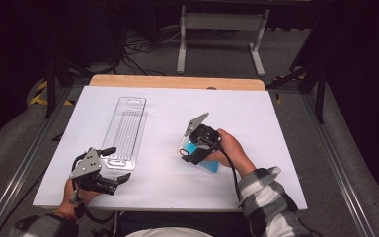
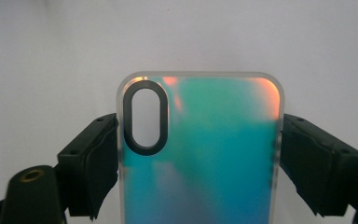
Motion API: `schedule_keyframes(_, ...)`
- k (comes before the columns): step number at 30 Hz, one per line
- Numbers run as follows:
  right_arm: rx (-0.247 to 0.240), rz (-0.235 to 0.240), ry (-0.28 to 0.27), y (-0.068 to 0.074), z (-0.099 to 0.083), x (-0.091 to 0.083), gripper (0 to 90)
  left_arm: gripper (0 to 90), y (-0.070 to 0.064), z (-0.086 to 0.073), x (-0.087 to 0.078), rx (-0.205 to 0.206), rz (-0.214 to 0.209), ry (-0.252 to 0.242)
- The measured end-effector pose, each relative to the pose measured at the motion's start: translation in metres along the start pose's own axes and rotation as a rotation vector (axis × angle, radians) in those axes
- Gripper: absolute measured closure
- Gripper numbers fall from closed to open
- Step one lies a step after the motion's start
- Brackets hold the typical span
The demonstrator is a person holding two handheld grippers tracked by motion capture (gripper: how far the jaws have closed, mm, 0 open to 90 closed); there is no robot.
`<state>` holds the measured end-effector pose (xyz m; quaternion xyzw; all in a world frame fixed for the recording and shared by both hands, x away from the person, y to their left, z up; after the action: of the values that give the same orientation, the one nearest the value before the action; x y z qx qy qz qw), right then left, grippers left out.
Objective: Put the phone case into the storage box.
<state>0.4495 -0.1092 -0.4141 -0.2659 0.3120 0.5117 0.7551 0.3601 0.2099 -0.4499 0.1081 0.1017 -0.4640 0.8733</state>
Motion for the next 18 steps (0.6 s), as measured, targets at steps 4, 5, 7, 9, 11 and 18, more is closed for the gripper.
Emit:
schedule_keyframes(4,0.025,-0.026,-0.069,-0.004,-0.006,-0.015,17.9,3.9,0.0,0.001,0.001,0.001,-0.001,0.006)
schedule_keyframes(5,0.024,-0.034,-0.079,-0.005,-0.007,-0.019,17.9,3.9,-0.001,0.001,0.001,0.002,-0.001,0.005)
schedule_keyframes(7,0.026,-0.047,-0.117,-0.006,-0.009,-0.027,17.9,3.9,-0.001,0.001,0.002,0.003,0.001,0.002)
schedule_keyframes(9,0.029,-0.062,-0.152,-0.006,-0.01,-0.035,17.9,3.9,-0.001,0.001,0.002,-0.002,0.0,0.002)
schedule_keyframes(11,0.029,-0.082,-0.186,-0.007,-0.011,-0.042,17.9,3.9,-0.001,0.001,0.002,-0.005,0.004,-0.001)
schedule_keyframes(18,0.036,-0.146,-0.298,-0.006,-0.009,-0.061,17.9,3.9,-0.001,0.003,0.0,-0.006,0.009,-0.013)
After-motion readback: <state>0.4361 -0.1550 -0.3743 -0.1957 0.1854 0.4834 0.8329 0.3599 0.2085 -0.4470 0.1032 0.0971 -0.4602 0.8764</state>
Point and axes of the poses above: each handheld gripper's, and its own axes: x roughly forward along the jaws, z roughly out of its top, y roughly to its left, the point moved 3 cm from there along x, roughly forward along the jaws, and after that the axes turned 7 degrees about -y, right-handed, at the moved point
